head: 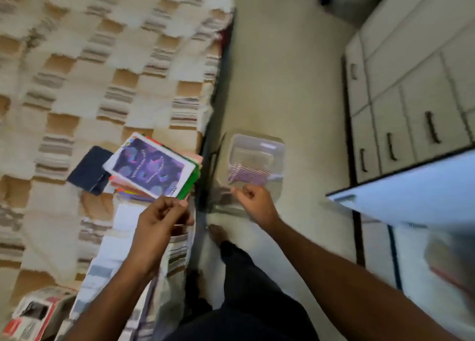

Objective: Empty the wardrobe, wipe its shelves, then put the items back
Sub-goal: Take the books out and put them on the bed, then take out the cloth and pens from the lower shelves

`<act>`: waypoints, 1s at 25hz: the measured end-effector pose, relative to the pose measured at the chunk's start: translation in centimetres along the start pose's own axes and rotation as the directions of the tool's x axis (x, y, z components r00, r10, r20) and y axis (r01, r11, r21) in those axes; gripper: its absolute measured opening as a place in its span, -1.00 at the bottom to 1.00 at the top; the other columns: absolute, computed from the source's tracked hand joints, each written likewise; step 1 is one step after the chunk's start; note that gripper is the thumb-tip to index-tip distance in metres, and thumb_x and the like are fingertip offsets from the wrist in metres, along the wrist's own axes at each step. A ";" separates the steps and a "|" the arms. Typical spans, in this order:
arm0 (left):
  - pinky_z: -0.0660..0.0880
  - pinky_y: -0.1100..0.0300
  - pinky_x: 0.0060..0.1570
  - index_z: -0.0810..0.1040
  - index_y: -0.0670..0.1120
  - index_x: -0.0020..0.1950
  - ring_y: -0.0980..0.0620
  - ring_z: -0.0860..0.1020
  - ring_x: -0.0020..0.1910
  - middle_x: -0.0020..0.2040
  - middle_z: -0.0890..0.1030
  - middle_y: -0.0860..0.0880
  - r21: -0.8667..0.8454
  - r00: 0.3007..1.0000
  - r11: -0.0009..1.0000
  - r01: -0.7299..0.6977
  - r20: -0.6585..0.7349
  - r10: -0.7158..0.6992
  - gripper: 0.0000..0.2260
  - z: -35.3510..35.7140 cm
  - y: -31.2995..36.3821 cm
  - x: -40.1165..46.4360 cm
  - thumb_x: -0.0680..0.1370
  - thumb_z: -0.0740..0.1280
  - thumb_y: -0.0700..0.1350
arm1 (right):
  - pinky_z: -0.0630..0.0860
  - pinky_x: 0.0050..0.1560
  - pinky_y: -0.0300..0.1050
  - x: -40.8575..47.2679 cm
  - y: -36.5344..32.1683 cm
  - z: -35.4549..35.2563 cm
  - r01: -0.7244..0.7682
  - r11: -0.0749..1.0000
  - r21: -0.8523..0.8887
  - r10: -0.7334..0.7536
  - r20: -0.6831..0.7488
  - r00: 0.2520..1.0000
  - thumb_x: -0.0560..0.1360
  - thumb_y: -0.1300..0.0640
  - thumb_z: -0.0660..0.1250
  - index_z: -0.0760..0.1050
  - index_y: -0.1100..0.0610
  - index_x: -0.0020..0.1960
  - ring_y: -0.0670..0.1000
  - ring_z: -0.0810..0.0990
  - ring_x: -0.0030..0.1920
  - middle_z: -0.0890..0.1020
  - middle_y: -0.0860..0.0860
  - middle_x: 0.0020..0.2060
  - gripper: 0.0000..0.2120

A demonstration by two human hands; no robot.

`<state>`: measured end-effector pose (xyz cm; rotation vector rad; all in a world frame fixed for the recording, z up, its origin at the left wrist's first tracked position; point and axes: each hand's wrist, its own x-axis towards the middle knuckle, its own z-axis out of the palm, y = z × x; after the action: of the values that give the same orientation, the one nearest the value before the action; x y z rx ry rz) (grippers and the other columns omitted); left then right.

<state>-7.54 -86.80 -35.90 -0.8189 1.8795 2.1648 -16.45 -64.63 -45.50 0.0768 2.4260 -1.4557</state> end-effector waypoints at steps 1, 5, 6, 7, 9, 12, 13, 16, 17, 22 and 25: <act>0.47 0.11 -0.22 0.51 -0.15 -0.22 -0.02 0.56 -0.33 -0.33 0.57 -0.16 0.024 0.996 0.999 -0.030 0.081 0.028 -0.82 1.2 0.2 -0.6 0.56 0.39 -0.13 | 0.20 -0.37 -0.13 -3.0 1.1 -1.6 -0.040 0.999 0.013 0.041 -0.073 0.997 0.51 0.01 0.43 0.20 0.01 -0.43 -0.10 0.22 -0.43 0.23 -0.07 -0.50 -0.51; 0.26 0.19 -0.39 0.24 0.01 -0.43 -0.02 0.24 -0.44 -0.46 0.26 -0.11 0.128 0.913 0.984 -0.127 0.403 0.066 -0.55 7.7 1.0 -3.9 0.29 0.54 0.04 | 0.17 -0.36 -0.13 -13.7 5.9 -7.1 -0.216 0.975 0.051 0.220 -0.315 0.923 0.50 0.07 0.43 0.14 0.04 -0.45 -0.10 0.16 -0.43 0.16 -0.08 -0.51 -0.46; 0.25 0.15 -0.36 0.21 0.01 -0.42 -0.04 0.21 -0.42 -0.45 0.22 -0.15 0.153 0.852 0.977 -0.152 0.521 0.052 -0.55 10.4 0.5 -5.2 0.27 0.52 0.02 | 0.16 -0.36 -0.14 -17.0 7.4 -8.9 -0.270 0.960 0.080 0.279 -0.393 0.876 0.51 0.07 0.42 0.13 0.04 -0.45 -0.09 0.15 -0.43 0.15 -0.06 -0.50 -0.46; 0.24 0.09 -0.33 0.20 -0.02 -0.41 -0.08 0.20 -0.39 -0.43 0.21 -0.17 0.174 0.789 0.968 -0.178 0.613 0.035 -0.56 12.7 -0.2 -6.5 0.29 0.51 -0.03 | 0.15 -0.37 -0.15 -19.7 8.6 -10.4 -0.323 0.940 0.113 0.339 -0.441 0.831 0.51 0.05 0.41 0.12 0.05 -0.44 -0.09 0.14 -0.43 0.14 -0.04 -0.49 -0.47; 0.22 0.07 -0.28 0.19 -0.08 -0.37 -0.09 0.20 -0.35 -0.39 0.20 -0.20 0.219 0.679 0.949 -0.227 0.735 -0.008 -0.55 17.0 -1.8 -8.9 0.40 0.50 -0.19 | 0.12 -0.40 -0.17 -24.7 10.5 -12.9 -0.372 0.908 0.191 0.415 -0.524 0.744 0.52 0.05 0.40 0.14 0.06 -0.43 -0.08 0.14 -0.43 0.14 -0.03 -0.47 -0.49; 0.10 0.10 -0.33 0.16 0.02 -0.38 -0.05 0.12 -0.34 -0.36 0.14 -0.12 0.267 0.527 0.927 -0.262 0.845 -0.094 -0.49 23.7 -4.0 -13.4 0.44 0.49 -0.27 | 0.13 -0.40 -0.14 -32.1 14.7 -16.1 -0.456 0.838 0.298 0.531 -0.633 0.563 0.51 0.05 0.39 0.14 0.08 -0.44 -0.08 0.15 -0.42 0.14 -0.04 -0.46 -0.48; 0.08 0.10 -0.34 0.16 0.03 -0.38 -0.03 0.10 -0.36 -0.37 0.12 -0.11 0.269 0.472 0.920 -0.286 0.875 -0.109 -0.50 25.6 -4.6 -14.8 0.41 0.50 -0.21 | 0.15 -0.38 -0.11 -34.2 16.1 -16.9 -0.493 0.809 0.320 0.565 -0.654 0.503 0.51 0.04 0.39 0.14 0.09 -0.44 -0.08 0.18 -0.41 0.16 -0.03 -0.46 -0.49; 0.09 0.15 -0.39 0.18 0.02 -0.39 0.02 0.11 -0.41 -0.39 0.13 -0.10 0.277 0.370 0.901 -0.332 0.917 -0.146 -0.57 31.7 -6.7 -19.6 0.29 0.49 -0.03 | 0.25 -0.31 -0.10 -40.8 21.8 -19.6 -0.610 0.691 0.388 0.671 -0.658 0.341 0.52 0.03 0.34 0.21 0.12 -0.44 -0.04 0.26 -0.38 0.25 0.05 -0.41 -0.54; 0.11 0.15 -0.39 0.20 0.03 -0.40 0.02 0.12 -0.41 -0.39 0.14 -0.10 0.273 0.345 0.898 -0.346 0.927 -0.149 -0.58 33.5 -7.4 -20.9 0.29 0.49 -0.02 | 0.29 -0.28 -0.10 -42.5 23.5 -20.5 -0.641 0.643 0.420 0.713 -0.635 0.299 0.53 0.02 0.33 0.25 0.12 -0.43 -0.01 0.31 -0.36 0.30 0.07 -0.42 -0.56; 0.28 0.18 -0.37 0.29 -0.03 -0.39 0.02 0.26 -0.41 -0.43 0.29 -0.08 0.258 0.205 0.845 -0.469 0.962 -0.180 -0.57 41.9 -11.2 -26.2 0.50 0.44 -0.33 | 0.35 -0.35 -0.19 -49.5 30.1 -25.4 -0.598 0.503 0.624 0.819 -0.566 0.098 0.56 0.03 0.34 0.34 0.11 -0.44 -0.03 0.41 -0.41 0.43 -0.02 -0.48 -0.57; 0.37 0.24 -0.34 0.37 -0.14 -0.29 0.02 0.41 -0.37 -0.38 0.44 -0.11 0.218 0.133 0.835 -0.505 0.976 -0.174 -0.68 46.4 -12.2 -28.2 0.42 0.52 -0.13 | 0.31 -0.37 -0.21 -51.3 32.4 -27.3 -0.530 0.489 0.693 0.840 -0.539 0.071 0.56 0.05 0.35 0.39 0.07 -0.41 -0.06 0.39 -0.43 0.43 -0.04 -0.48 -0.62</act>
<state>7.95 -33.67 -29.61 0.9151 1.5163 1.3171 32.47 -19.57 -46.34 2.2746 1.9142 -1.3432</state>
